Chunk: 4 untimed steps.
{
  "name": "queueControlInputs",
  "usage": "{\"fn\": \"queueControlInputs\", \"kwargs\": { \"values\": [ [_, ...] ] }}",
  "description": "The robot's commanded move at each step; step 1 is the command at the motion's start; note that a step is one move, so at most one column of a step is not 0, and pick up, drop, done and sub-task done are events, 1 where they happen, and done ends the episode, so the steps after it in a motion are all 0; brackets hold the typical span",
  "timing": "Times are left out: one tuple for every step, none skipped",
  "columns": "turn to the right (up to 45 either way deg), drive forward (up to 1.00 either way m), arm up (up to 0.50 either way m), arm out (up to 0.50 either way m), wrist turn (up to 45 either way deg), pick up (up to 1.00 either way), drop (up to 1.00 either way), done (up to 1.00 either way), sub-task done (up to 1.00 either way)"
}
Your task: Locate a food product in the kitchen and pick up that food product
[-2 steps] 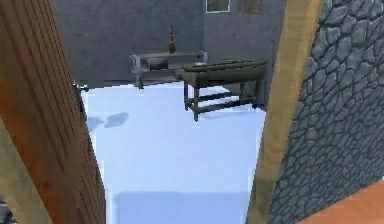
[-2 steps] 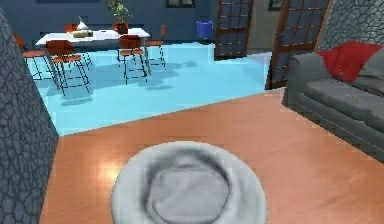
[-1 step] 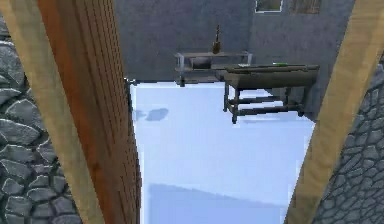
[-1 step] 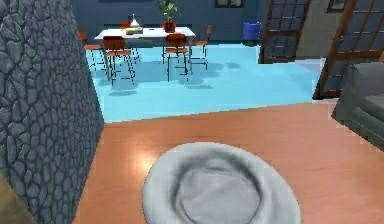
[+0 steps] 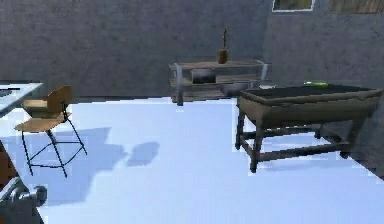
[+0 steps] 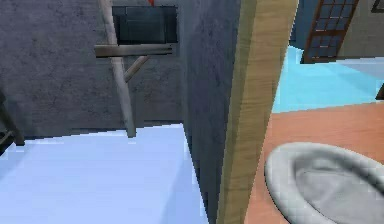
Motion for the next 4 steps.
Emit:
{"fn": "queueControlInputs", "kwargs": {
  "values": [
    [0.0,0.35,0.0,0.0,0.0,0.0,0.0,0.0,0.0],
    [6.0,0.0,0.0,0.0,0.0,0.0,0.0,0.0,0.0],
    [0.0,0.4,0.0,0.0,0.0,0.0,0.0,0.0,0.0],
    [-45.0,0.0,0.0,0.0,0.0,0.0,0.0,0.0,0.0]
  ]
}}
